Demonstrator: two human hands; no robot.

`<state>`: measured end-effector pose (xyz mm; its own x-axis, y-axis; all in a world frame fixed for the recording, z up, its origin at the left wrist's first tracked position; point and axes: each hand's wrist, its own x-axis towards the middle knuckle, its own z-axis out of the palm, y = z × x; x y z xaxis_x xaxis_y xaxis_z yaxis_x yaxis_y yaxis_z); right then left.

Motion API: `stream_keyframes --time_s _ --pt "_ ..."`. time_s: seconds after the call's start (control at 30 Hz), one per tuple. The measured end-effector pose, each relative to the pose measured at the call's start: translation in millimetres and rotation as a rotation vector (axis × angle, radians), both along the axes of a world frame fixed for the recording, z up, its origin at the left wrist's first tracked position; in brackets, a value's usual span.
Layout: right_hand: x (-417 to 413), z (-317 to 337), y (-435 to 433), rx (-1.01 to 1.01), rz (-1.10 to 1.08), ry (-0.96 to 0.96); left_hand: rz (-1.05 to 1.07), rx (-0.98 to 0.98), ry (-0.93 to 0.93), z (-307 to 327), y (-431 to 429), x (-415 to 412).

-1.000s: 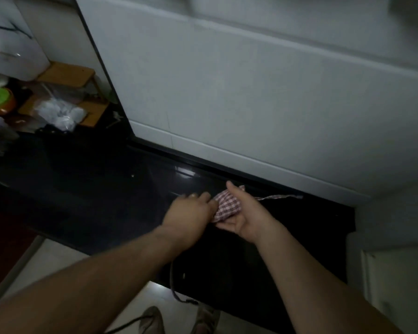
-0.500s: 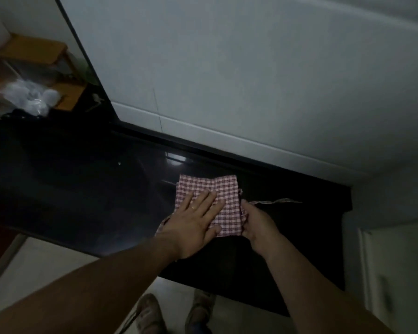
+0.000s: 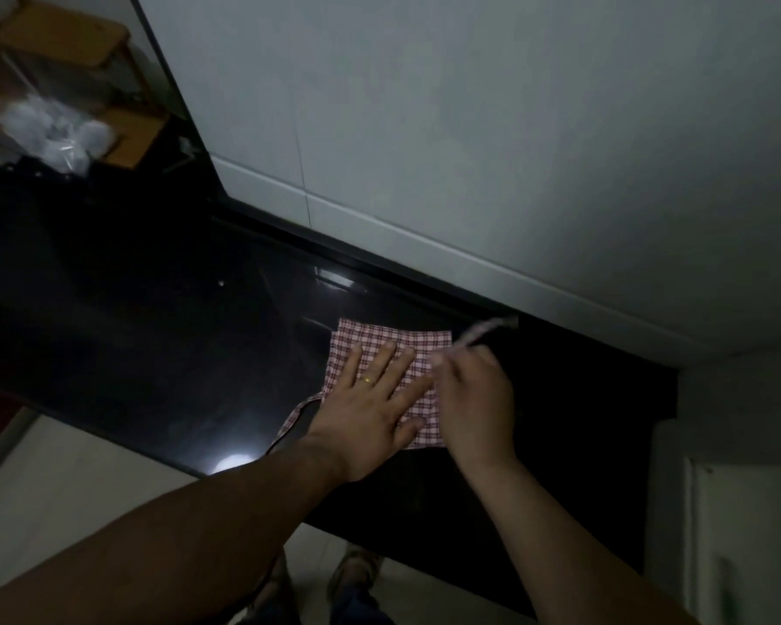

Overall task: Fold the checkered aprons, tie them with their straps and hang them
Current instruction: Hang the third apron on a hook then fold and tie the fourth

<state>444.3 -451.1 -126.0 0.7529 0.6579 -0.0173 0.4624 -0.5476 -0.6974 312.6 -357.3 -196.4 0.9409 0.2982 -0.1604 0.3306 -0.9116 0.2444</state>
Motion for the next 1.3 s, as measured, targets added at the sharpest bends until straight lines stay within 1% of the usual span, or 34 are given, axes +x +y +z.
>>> stream_keyframes --time_s 0.07,0.1,0.17,0.23,0.27,0.3,0.33,0.37,0.43,0.5,0.53,0.6,0.67,0.7,0.73,0.8,0.9,0.97,1.03,1.13,1.23,1.3 --pt "-14 -11 14 -0.023 0.236 -0.143 -0.003 -0.074 -0.033 4 5 2" --pt "-17 -21 18 -0.046 0.292 -0.166 0.002 -0.139 -0.076 8 8 0" --pt "-15 -34 26 -0.062 0.274 -0.105 0.049 -0.199 -0.231 19 18 -15" --pt "-11 -43 30 -0.097 0.199 -0.035 0.219 -0.121 -0.331 25 26 -49" --pt "-12 -45 31 -0.122 0.180 -0.041 0.335 -0.087 -0.313 28 30 -68" --pt "-12 -46 31 -0.140 0.177 -0.065 0.434 -0.068 -0.251 30 33 -85" --pt "-15 -46 33 -0.153 0.179 -0.086 0.491 -0.063 -0.155 32 36 -97" --pt "-18 -44 36 -0.178 0.181 -0.099 0.501 -0.077 -0.064 31 39 -104" --pt "-23 -37 42 -0.258 0.180 -0.119 0.465 -0.139 0.023 30 43 -100" --pt "-32 -27 51 -0.337 0.153 -0.165 0.486 -0.208 0.027 32 43 -88" --pt "-38 -24 55 -0.325 0.139 -0.201 0.514 -0.242 0.015 33 42 -84" --pt "-52 -22 59 -0.199 0.167 -0.236 0.542 -0.294 -0.011 31 40 -77" --pt "-66 -32 56 -0.093 0.279 -0.226 0.531 -0.360 -0.031 27 41 -71" --pt "-70 -37 53 -0.077 0.339 -0.230 0.513 -0.403 -0.027 29 45 -67" --pt "-75 -47 50 -0.076 0.376 -0.241 0.477 -0.460 -0.008 27 49 -68" --pt "-76 -51 48 -0.086 0.368 -0.271 0.396 -0.572 0.065 33 67 -69" --pt "-74 -50 58 -0.162 0.296 -0.257 0.357 -0.590 0.195 52 119 -81" --pt "-71 -43 65 -0.237 0.275 -0.198 0.342 -0.582 0.261 79 158 -86" --pt "-68 -34 71 -0.298 0.249 -0.097 0.288 -0.583 0.309 118 186 -80" --pt "-64 -24 73 -0.315 0.235 0.118 0.147 -0.556 0.319 170 195 -45" --pt "-53 -21 72 -0.280 0.246 0.373 0.035 -0.535 0.250 182 173 13" --pt "-48 -16 71 -0.259 0.293 0.499 -0.015 -0.455 0.243 175 151 48"
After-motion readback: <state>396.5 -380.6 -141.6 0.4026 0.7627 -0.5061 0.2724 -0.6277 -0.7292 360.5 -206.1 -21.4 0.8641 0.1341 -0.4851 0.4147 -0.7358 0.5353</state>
